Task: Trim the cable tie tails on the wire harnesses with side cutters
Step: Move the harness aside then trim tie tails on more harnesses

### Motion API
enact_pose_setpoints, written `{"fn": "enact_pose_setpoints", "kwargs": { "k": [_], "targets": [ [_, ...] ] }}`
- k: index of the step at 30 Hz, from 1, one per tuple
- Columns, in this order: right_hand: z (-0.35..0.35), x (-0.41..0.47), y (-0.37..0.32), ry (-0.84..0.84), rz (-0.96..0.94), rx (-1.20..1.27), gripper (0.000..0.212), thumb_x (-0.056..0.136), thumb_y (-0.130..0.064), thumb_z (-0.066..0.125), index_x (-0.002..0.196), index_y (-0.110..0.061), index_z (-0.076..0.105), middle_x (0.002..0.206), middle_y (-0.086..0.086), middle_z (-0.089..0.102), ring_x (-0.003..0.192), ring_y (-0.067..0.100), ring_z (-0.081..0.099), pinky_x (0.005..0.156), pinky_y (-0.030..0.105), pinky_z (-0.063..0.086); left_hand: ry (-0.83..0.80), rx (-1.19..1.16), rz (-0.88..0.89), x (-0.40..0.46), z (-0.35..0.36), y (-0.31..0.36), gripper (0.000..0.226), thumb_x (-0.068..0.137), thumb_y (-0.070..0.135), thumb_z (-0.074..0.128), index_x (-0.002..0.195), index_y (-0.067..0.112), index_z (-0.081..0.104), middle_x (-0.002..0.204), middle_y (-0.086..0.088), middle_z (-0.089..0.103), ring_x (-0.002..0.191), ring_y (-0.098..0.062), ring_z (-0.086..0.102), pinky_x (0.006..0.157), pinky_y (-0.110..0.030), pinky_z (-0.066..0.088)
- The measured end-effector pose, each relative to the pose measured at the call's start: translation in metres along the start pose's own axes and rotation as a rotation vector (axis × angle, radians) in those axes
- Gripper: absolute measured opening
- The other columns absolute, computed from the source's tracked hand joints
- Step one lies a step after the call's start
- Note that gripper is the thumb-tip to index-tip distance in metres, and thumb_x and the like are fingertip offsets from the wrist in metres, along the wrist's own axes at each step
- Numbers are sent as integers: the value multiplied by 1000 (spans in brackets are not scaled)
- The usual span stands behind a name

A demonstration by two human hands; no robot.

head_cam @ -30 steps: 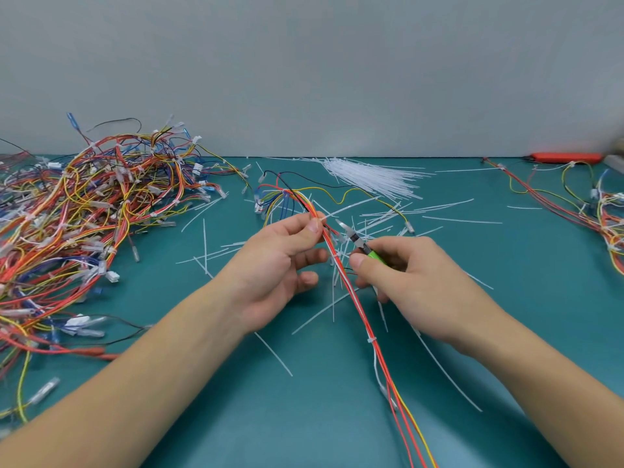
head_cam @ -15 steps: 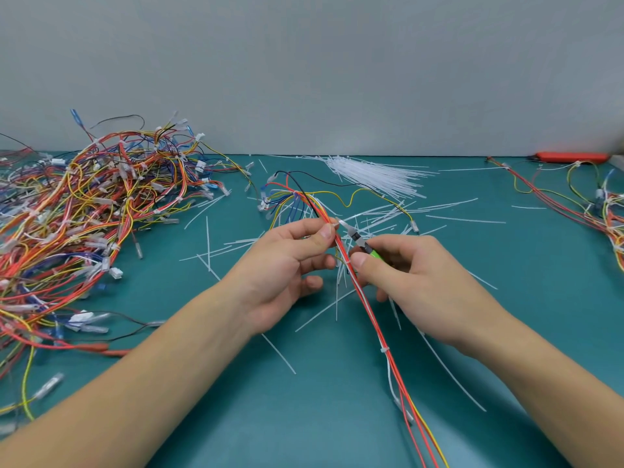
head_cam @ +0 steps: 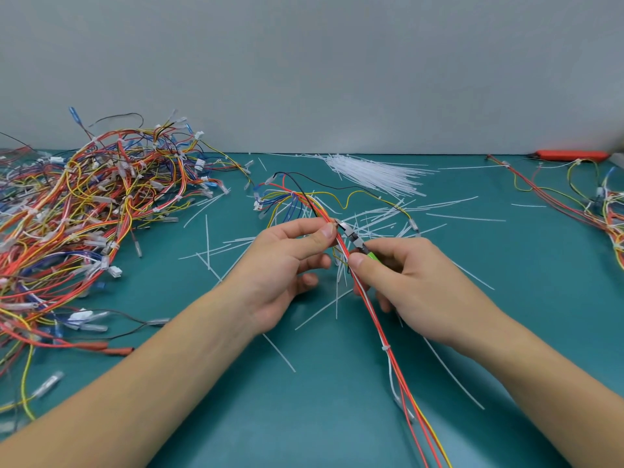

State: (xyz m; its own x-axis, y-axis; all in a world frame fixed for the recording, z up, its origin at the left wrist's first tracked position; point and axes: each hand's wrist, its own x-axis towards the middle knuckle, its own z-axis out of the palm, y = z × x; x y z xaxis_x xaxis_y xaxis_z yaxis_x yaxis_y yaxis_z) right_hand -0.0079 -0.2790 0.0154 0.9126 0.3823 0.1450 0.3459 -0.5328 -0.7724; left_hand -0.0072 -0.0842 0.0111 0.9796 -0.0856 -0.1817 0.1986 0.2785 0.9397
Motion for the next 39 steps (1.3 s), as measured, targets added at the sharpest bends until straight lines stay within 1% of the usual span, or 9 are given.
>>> {"fn": "enact_pose_setpoints", "kwargs": {
  "k": [6,9,14,19,24,27,30,35,39],
  "targets": [
    [-5,1,1,-19,38,-14,45,103,-45,56,75,-10,59,50,-6,46,47,10,39,47,26,32,20,12,-4,0,0,-2,11,81,25,78,90,20,79,92,5,74,60,-8,57,46,-17,36],
    [-7,1,1,-21,46,5,43,102,-47,57,74,-15,60,53,-4,60,43,8,44,46,23,36,1,16,-6,0,1,-2,15,86,25,76,100,18,78,95,5,74,60,-8,58,47,-17,38],
    [-9,5,2,125,94,228,26,100,-43,62,84,-24,69,71,3,72,50,16,55,52,38,47,-5,70,13,0,-2,3,19,87,27,78,104,17,77,94,4,75,60,-9,55,47,-18,37],
    [-11,6,1,159,133,429,21,99,-36,67,82,-24,70,75,3,73,55,17,57,54,30,48,8,272,78,-2,1,1,14,84,31,81,90,18,81,85,1,77,56,-10,49,44,-17,32],
    [-4,3,-1,96,120,470,19,97,-32,70,82,-20,73,61,-3,64,52,16,49,48,22,42,-74,387,207,-6,8,-3,6,87,19,81,84,14,82,72,0,74,51,-6,49,43,-12,34],
    [-2,4,-1,46,156,492,12,96,-26,71,91,-16,75,59,-6,60,54,16,47,52,26,41,-21,430,250,-6,8,-4,11,83,16,85,79,9,78,59,1,63,44,-6,43,42,-12,32],
    [-5,5,-1,23,199,568,8,95,-22,70,95,-13,72,64,-4,58,57,15,45,58,30,40,42,401,269,-5,7,-1,18,77,16,89,86,14,74,61,2,62,41,-6,42,41,-12,31],
    [-10,4,-2,35,238,620,2,96,-18,69,98,-17,70,84,8,68,65,14,55,67,37,48,307,283,376,6,-2,4,11,89,15,78,82,22,73,61,10,57,43,-4,41,41,-12,32],
    [-13,4,-4,-7,227,650,4,99,-16,65,100,-19,68,99,5,79,68,12,57,59,26,52,396,451,403,12,-13,2,12,92,18,74,87,27,79,74,15,70,64,2,59,61,-14,45]
  ]
}}
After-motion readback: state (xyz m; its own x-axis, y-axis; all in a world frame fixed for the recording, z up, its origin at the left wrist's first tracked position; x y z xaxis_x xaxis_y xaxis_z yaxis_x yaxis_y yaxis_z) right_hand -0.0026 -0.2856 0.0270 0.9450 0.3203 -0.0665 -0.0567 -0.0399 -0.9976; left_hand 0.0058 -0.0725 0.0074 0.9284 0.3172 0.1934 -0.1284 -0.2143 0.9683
